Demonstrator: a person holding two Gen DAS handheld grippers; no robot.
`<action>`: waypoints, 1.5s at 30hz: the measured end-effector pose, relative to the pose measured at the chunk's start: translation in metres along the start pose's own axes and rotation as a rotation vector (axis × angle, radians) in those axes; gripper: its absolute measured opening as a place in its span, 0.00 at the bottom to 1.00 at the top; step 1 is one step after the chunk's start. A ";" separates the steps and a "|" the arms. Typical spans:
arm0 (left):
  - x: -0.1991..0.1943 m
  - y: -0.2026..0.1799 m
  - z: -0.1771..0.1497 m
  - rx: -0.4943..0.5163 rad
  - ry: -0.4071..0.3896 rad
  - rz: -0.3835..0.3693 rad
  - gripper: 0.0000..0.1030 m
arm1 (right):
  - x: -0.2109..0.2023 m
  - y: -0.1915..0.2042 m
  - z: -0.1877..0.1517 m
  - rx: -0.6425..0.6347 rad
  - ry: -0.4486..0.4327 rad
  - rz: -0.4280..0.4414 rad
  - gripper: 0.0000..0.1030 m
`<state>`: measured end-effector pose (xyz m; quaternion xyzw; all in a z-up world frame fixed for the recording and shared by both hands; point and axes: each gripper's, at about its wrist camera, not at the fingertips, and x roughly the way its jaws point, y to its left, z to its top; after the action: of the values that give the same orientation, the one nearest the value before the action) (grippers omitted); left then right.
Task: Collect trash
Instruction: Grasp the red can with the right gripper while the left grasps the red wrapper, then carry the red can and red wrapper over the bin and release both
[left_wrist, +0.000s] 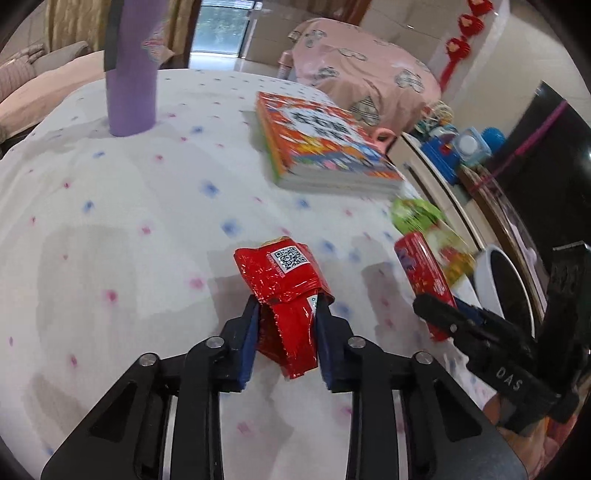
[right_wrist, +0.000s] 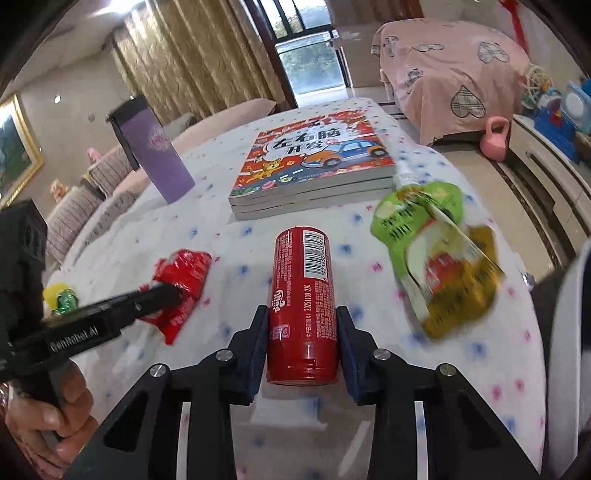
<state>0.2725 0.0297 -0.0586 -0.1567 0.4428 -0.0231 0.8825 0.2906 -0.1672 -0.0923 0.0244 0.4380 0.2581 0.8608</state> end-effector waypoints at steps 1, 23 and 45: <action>-0.004 -0.006 -0.006 0.010 0.003 -0.011 0.25 | -0.005 -0.001 -0.003 0.010 -0.006 0.006 0.34; -0.054 -0.099 -0.056 0.206 -0.016 -0.104 0.24 | -0.114 -0.031 -0.078 0.186 -0.147 -0.014 0.34; -0.052 -0.198 -0.057 0.376 -0.014 -0.184 0.24 | -0.185 -0.094 -0.094 0.288 -0.281 -0.109 0.34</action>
<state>0.2155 -0.1638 0.0088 -0.0294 0.4081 -0.1848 0.8935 0.1684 -0.3521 -0.0381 0.1594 0.3465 0.1398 0.9138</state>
